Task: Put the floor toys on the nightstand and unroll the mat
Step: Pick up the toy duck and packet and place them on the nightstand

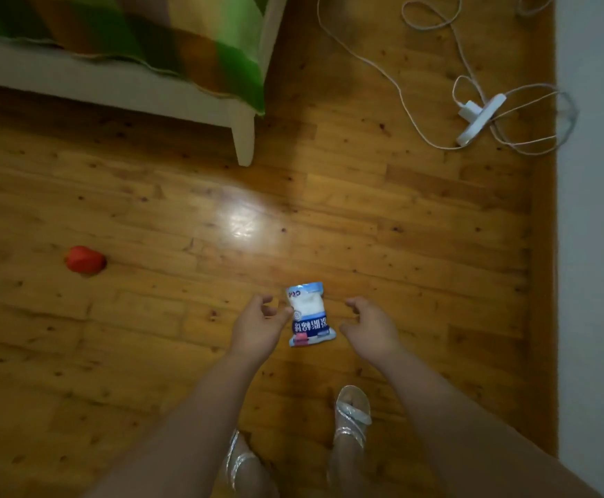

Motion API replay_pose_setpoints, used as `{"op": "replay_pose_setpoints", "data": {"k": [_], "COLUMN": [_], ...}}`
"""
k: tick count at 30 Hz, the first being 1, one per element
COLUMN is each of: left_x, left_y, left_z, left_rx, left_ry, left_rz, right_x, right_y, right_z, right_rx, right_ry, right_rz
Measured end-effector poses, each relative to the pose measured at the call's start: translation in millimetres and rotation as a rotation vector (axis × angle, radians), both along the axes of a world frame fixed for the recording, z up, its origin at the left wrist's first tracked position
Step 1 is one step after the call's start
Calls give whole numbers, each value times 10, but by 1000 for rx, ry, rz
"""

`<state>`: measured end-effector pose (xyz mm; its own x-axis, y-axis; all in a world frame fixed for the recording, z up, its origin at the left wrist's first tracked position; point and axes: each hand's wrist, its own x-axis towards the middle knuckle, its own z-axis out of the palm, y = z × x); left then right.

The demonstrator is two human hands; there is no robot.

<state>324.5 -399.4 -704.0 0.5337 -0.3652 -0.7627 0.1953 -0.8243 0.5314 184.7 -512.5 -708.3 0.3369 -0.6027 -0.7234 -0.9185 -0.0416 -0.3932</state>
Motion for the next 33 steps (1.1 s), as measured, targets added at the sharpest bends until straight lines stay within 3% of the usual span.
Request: {"op": "replay_pose_setpoints", "data": {"k": [8, 16, 22, 33], "left_x": [-178, -327, -193, 642], "left_y": [13, -230, -259, 446], "left_z": [-2217, -3071, -2738, -643], "left_rx": [21, -123, -122, -235], "left_ry": [73, 287, 260, 199], "left_rz": [62, 225, 338, 549], "right_x": [93, 242, 499, 1413], "right_y": [-251, -345, -339, 297], "right_z": [-2211, -3001, -2598, -660], "right_rx": [112, 410, 407, 502], "right_ry": [23, -134, -142, -296], "right_rz": [92, -272, -279, -219]}}
